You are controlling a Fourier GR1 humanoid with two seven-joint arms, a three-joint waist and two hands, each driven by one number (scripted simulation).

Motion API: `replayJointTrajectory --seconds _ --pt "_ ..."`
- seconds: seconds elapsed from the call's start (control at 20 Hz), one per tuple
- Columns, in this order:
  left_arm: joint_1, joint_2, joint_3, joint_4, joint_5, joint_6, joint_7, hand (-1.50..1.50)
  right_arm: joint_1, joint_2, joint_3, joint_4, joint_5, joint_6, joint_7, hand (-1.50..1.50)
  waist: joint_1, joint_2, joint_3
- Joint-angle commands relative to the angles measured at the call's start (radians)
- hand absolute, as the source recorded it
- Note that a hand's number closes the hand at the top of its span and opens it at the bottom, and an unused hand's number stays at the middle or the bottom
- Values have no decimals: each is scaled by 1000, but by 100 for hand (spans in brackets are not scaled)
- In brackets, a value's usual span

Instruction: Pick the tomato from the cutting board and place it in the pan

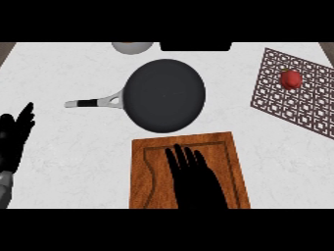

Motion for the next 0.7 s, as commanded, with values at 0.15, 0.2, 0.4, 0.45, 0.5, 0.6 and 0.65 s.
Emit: replayJointTrajectory --seconds 0.15,0.2,0.4,0.45,0.5,0.6,0.65 --pt "-4 -47 27 48 -45 -9 -29 0 -17 67 -42 29 51 100 67 -150 -2 1 0" --pt "-16 -47 36 20 -44 -7 -7 0 23 52 -25 107 90 3 -4 -150 -1 1 0" --pt "-13 -33 60 -30 -62 -42 51 0 20 75 -23 121 77 -4 8 -150 2 1 0" --pt "-3 -22 77 -23 -46 -72 42 0 -25 75 -12 161 58 -18 18 -150 5 1 0" --pt "-39 -54 76 46 -72 -58 7 0 5 76 13 59 66 32 78 -150 -1 1 0" --pt "7 -71 59 -42 -81 -40 31 0 20 76 2 133 67 5 47 -150 4 0 0" --pt "-50 -40 95 49 -72 -80 13 0 11 76 -74 179 77 23 -33 -150 -1 2 0"
